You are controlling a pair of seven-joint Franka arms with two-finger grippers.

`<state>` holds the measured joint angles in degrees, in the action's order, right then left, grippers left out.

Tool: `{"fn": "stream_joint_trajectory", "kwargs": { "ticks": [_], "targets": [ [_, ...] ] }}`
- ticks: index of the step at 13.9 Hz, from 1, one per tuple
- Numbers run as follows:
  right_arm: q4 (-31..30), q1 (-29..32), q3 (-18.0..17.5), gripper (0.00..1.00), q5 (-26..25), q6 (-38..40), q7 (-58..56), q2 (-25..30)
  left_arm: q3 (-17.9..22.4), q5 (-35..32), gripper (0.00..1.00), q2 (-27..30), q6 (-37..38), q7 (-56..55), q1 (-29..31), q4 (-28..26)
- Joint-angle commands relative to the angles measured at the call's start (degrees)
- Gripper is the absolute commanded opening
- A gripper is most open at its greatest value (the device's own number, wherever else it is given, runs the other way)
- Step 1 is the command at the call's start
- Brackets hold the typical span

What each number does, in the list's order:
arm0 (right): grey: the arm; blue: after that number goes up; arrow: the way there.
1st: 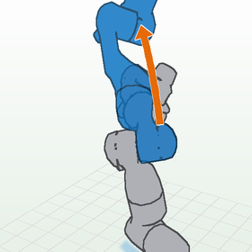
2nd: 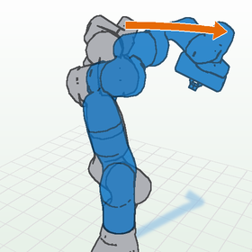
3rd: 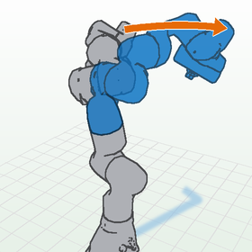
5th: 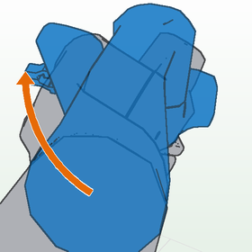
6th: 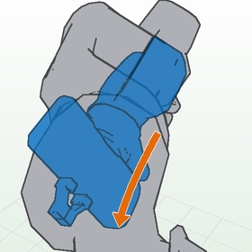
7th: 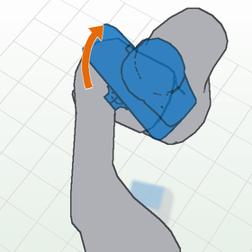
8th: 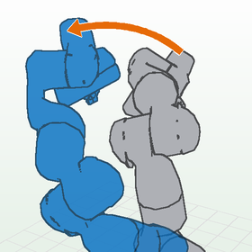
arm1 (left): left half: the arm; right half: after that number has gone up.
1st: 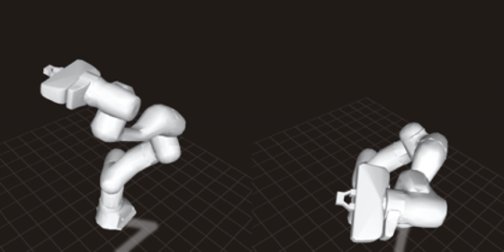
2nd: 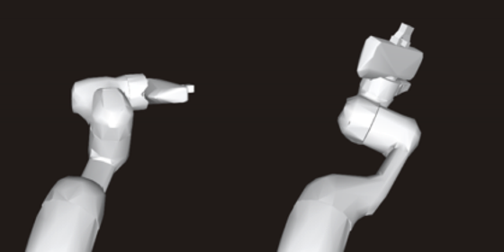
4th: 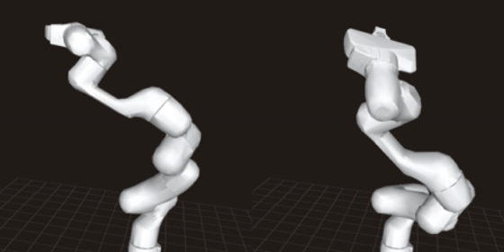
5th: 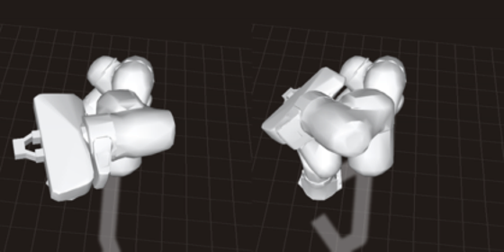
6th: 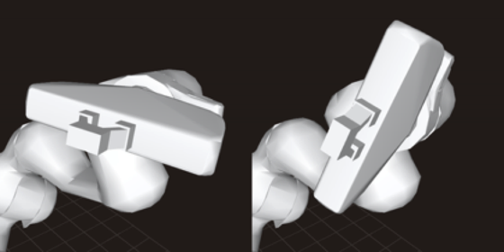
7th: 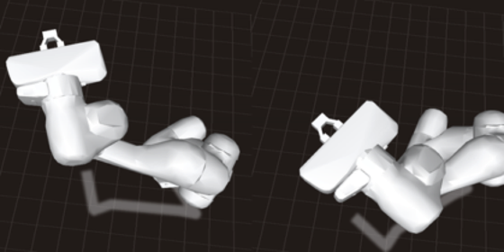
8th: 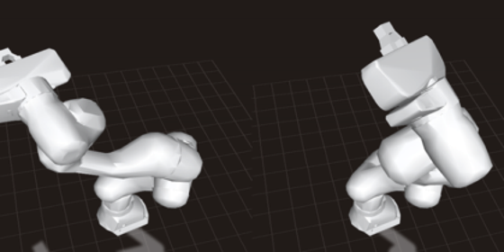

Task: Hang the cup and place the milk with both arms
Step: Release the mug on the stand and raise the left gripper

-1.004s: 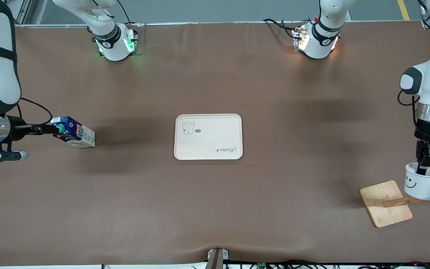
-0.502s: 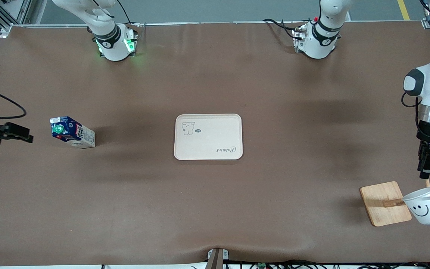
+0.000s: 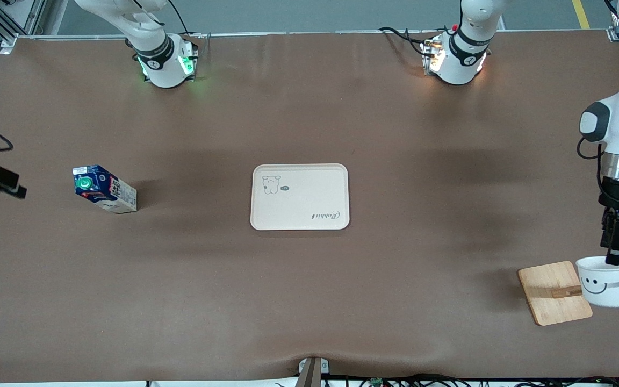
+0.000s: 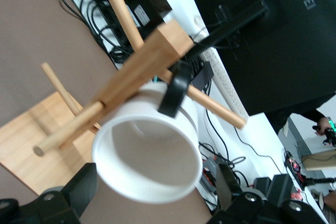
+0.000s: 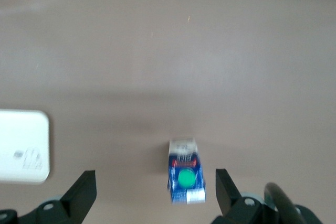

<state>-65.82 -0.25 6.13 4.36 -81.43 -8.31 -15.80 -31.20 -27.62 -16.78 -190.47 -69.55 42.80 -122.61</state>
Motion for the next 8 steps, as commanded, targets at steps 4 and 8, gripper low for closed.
{"fn": "stream_joint_trajectory", "kwargs": {
  "ticks": [4, 8],
  "targets": [
    [-12.20, -1.59, 0.72, 1.00, 1.09, 7.26, 0.23, 13.41, -7.11, -1.56, 1.00, 0.09, 14.22, -1.29, 0.53, 6.76],
    [-24.68, -1.59, 0.81, 1.00, 0.30, 0.85, 0.22, 21.24, -12.47, -0.77, 1.00, -0.79, 26.08, -1.20, 0.53, 13.16]
  ]
}}
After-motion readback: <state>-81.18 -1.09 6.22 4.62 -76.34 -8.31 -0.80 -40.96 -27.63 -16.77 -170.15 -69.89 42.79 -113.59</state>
